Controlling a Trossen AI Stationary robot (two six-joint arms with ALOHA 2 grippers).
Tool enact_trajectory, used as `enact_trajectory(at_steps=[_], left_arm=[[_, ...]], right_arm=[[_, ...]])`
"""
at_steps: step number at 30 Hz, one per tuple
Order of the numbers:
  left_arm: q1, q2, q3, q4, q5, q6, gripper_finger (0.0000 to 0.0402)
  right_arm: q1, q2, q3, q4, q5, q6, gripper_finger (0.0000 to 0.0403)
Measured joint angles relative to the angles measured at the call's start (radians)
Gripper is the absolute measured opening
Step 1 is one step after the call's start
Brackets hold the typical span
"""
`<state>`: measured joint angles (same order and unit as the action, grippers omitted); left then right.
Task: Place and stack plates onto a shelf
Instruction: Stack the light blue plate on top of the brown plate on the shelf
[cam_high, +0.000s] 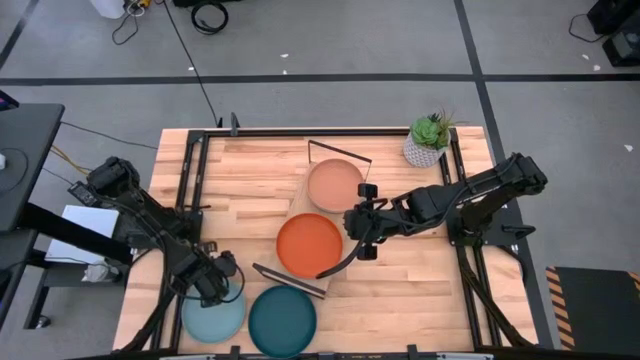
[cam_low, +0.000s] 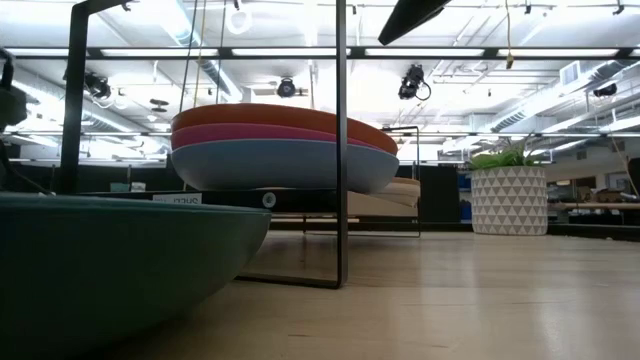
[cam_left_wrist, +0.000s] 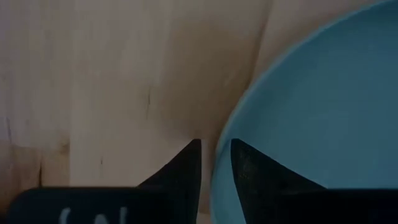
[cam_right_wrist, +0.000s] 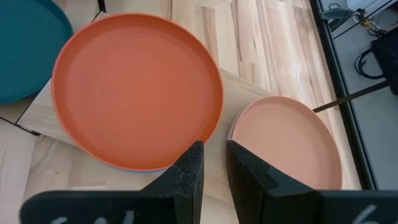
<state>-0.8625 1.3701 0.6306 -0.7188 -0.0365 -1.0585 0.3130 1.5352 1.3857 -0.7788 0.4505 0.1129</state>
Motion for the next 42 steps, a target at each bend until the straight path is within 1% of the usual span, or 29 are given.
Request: enact_trajectory(at_steps=[3,7,8,11,14,20,23,25,26,31,33,34,36,38,42], left_arm=[[-0.001,0.000,-0.007,0.003,0.002,0.034,0.0079],[-0.001,-0.002,-0.007,-0.001,0.032,0.078,0.0021],[-0.001,-0.004,-0.006,0.001,0.041,0.079,0.0016],[0.000,-0.012,-0.002,-0.001,0.083,0.083,0.0015],[-0.002,-0.034,0.044,-0.043,0.118,0.115,0.0015],[-0.001,-0.118,0.193,-0.156,0.116,0.135,0.0015],[-0.001,-0.163,0.264,-0.178,0.102,0.131,0.0015],[-0.001,-0.193,0.316,-0.170,0.056,0.158,0.0015],[-0.001,-0.208,0.344,-0.170,0.009,0.185,0.0015],[0.011,-0.269,0.477,-0.146,-0.350,0.350,0.0015],[0.028,-0.286,0.517,-0.142,-0.459,0.401,0.0017],[0.042,-0.292,0.531,-0.146,-0.496,0.418,0.0018],[0.085,-0.301,0.548,-0.145,-0.521,0.428,0.0019],[0.148,-0.305,0.549,-0.150,-0.517,0.430,0.0016],[0.306,-0.306,0.549,-0.152,-0.530,0.443,0.0016]], right_arm=[[0.000,0.000,0.000,0.000,-0.001,0.001,0.0073],[0.001,0.000,0.000,0.000,-0.001,0.014,0.0073],[0.001,0.000,0.000,0.000,-0.001,0.015,0.0073],[0.001,0.000,0.000,-0.001,-0.001,0.015,0.0073],[0.001,0.000,0.000,-0.001,-0.001,0.015,0.0073],[0.001,0.000,0.000,-0.001,-0.001,0.015,0.0073],[0.001,0.000,0.000,-0.001,-0.001,0.015,0.0073],[0.001,0.000,0.000,-0.001,-0.001,0.015,0.0073],[0.001,0.000,0.000,-0.001,-0.001,0.015,0.0073],[0.001,0.000,0.000,-0.001,-0.001,0.015,0.0073],[0.001,0.000,0.000,-0.001,-0.001,0.015,0.0073],[0.001,0.000,0.000,-0.001,-0.001,0.015,0.0073],[0.001,0.001,0.000,-0.001,-0.001,0.019,0.0073],[0.001,0.001,0.000,-0.001,0.000,0.023,0.0073],[0.008,0.001,0.000,-0.008,0.003,0.026,0.0073]])
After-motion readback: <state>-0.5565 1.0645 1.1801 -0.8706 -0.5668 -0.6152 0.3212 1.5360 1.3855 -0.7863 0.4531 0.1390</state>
